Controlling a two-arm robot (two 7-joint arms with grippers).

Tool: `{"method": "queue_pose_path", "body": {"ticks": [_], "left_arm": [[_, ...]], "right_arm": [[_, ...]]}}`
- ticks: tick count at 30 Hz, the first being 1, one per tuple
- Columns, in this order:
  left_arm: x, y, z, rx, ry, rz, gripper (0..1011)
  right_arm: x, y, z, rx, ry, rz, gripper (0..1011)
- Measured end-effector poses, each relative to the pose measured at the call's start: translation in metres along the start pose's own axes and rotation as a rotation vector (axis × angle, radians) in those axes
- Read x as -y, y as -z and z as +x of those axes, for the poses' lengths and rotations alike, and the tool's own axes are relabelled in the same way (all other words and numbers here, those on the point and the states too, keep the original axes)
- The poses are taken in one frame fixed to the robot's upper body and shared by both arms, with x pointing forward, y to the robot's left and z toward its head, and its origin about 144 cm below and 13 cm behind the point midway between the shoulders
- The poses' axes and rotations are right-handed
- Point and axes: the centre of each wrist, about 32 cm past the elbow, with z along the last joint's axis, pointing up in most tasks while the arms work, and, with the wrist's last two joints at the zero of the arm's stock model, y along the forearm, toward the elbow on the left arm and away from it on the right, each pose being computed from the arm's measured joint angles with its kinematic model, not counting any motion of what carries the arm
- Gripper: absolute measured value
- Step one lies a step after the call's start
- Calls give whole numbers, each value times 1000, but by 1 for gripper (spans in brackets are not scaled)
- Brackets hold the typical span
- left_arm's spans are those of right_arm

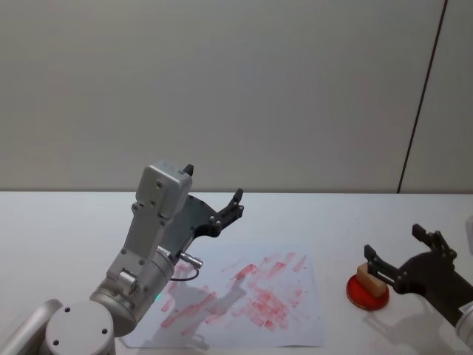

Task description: Use the one hand to pick up the stamp and affix it onto the A4 paper.

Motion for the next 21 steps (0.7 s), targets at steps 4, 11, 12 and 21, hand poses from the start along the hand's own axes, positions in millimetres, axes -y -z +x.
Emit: {"method": "queue_pose_path", "body": {"ticks": [4, 11, 12, 21], "left_arm": [[0, 0, 0, 0, 0, 0, 1002], [0, 0, 0, 0, 0, 0, 1003], [0, 0, 0, 0, 0, 0, 1002], [0, 0, 0, 0, 0, 0, 1002]], "right_arm": [[1, 6, 4, 5, -3, -31, 1001], [2, 16, 10, 14, -16, -81, 1001], [1, 17, 10, 15, -19, -86, 1001], [-2, 28, 12, 19, -51, -131, 1001]]}}
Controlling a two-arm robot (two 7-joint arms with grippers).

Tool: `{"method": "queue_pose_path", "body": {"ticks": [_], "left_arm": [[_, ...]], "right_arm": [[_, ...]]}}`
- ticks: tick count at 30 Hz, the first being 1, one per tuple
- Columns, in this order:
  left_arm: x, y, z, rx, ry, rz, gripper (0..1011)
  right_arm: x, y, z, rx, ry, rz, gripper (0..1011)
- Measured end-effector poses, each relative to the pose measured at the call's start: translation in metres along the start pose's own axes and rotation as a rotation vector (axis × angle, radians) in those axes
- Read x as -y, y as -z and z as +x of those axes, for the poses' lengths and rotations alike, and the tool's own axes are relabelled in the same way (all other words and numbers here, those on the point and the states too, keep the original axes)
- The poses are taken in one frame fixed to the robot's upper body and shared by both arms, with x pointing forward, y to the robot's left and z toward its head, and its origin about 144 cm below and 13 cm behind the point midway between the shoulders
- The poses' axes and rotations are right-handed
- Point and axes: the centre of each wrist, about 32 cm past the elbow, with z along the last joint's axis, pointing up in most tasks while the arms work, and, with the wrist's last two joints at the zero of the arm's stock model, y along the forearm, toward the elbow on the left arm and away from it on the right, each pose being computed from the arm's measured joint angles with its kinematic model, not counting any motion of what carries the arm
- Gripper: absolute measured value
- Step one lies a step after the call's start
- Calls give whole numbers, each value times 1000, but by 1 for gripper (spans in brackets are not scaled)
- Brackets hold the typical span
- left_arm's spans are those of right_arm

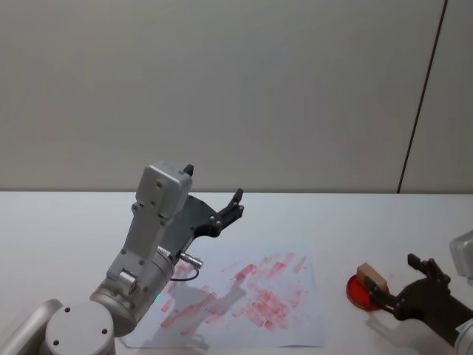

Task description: Use the one hand to pick up the stamp and affix it onto the A4 paper.

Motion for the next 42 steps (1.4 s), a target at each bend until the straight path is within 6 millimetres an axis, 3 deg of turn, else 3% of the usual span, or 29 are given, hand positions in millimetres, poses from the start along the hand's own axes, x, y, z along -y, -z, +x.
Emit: {"method": "queue_pose_path", "body": {"ticks": [15, 20, 42], "left_arm": [[0, 0, 0, 0, 0, 0, 1002], [0, 0, 0, 0, 0, 0, 1002], [0, 0, 0, 0, 0, 0, 1002]], "right_arm": [[-11, 7, -3, -14, -22, -30, 1001], [-14, 9, -4, -20, -24, -36, 916], [-28, 11, -2, -60, -42, -23, 233]]}}
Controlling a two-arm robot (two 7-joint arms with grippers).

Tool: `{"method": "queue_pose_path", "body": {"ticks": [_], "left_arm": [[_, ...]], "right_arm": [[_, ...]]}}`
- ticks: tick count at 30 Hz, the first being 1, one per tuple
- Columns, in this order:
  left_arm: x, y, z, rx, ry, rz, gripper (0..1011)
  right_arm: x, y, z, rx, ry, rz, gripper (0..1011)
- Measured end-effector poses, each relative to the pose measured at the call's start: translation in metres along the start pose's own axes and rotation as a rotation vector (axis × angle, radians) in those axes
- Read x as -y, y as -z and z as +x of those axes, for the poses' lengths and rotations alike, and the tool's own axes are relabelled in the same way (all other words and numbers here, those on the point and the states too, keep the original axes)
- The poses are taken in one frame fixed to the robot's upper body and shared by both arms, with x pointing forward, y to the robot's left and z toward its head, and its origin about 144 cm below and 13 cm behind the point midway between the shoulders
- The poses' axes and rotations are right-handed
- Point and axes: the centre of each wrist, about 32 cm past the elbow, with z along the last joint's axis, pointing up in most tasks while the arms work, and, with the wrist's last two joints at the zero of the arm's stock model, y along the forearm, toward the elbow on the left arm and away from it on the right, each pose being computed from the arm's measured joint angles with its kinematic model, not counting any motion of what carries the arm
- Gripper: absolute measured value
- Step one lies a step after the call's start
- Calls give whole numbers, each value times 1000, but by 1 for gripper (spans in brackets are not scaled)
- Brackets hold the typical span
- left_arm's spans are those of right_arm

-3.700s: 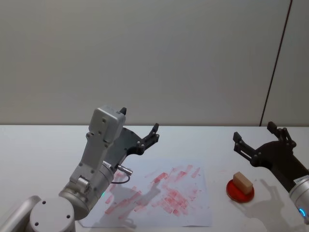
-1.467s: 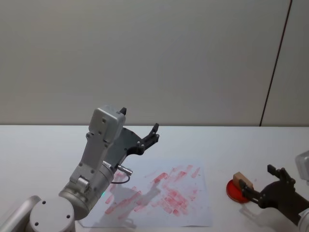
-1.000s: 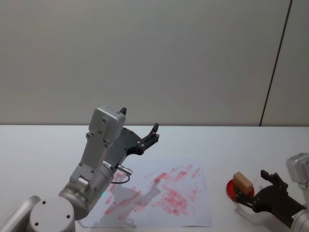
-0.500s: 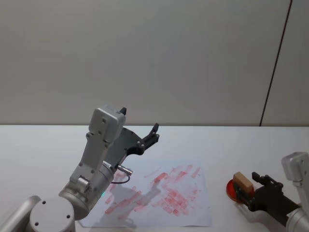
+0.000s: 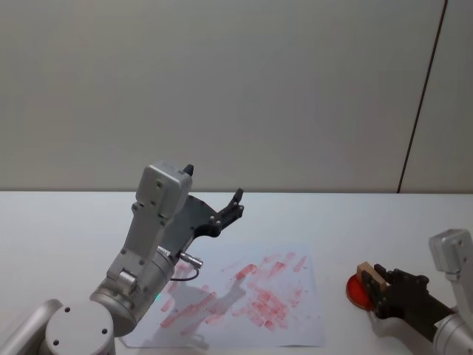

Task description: Use the one hand to pick up the stamp and affix it onto the A4 paper.

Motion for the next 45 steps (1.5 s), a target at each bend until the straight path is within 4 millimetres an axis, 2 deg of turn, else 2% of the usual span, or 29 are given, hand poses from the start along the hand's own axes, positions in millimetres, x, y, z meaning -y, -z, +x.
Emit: {"method": "queue_pose_path", "body": {"ticks": [10, 20, 31, 45], "left_arm": [[0, 0, 0, 0, 0, 0, 1002], [0, 0, 0, 0, 0, 0, 1003], [0, 0, 0, 0, 0, 0, 1002], [0, 0, 0, 0, 0, 0, 1002]], "right_arm": [[-1, -4, -1, 17, -10, 43, 214], [-5, -19, -16, 46, -70, 115, 214], [-23, -32, -40, 40, -138, 132, 214], [-48, -28, -60, 26, -171, 85, 214]]}}
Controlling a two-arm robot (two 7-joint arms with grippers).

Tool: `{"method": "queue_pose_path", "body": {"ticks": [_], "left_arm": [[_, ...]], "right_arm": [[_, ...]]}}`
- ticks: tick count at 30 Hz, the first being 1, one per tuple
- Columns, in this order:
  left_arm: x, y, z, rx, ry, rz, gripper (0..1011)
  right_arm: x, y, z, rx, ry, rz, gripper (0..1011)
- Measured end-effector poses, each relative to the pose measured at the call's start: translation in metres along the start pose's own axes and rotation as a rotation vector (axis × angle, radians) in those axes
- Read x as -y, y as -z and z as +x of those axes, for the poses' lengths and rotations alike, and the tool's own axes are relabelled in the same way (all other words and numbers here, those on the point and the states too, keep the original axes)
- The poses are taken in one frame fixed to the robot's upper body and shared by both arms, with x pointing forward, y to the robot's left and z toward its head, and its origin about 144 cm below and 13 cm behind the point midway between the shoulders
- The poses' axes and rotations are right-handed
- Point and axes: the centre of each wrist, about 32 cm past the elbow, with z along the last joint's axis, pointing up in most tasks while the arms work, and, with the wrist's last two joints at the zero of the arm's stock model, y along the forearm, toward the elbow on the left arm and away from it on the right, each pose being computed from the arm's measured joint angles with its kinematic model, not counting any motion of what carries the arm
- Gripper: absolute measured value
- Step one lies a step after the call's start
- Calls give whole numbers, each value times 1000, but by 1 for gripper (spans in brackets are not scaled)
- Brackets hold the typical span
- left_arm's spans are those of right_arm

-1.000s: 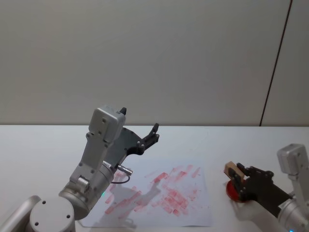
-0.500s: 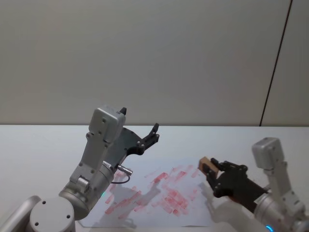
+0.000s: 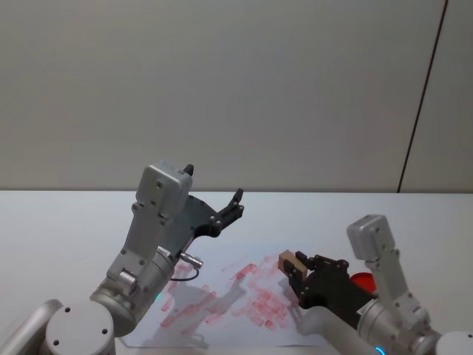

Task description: Use the one hand to pick up the stamp and affix it onto the A4 paper.

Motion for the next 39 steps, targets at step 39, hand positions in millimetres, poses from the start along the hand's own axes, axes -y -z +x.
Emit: {"method": "queue_pose_path", "body": {"ticks": [39], "left_arm": [[0, 0, 0, 0, 0, 0, 1003]], "right_arm": [[-25, 16, -11, 4, 5, -117, 214]]}}
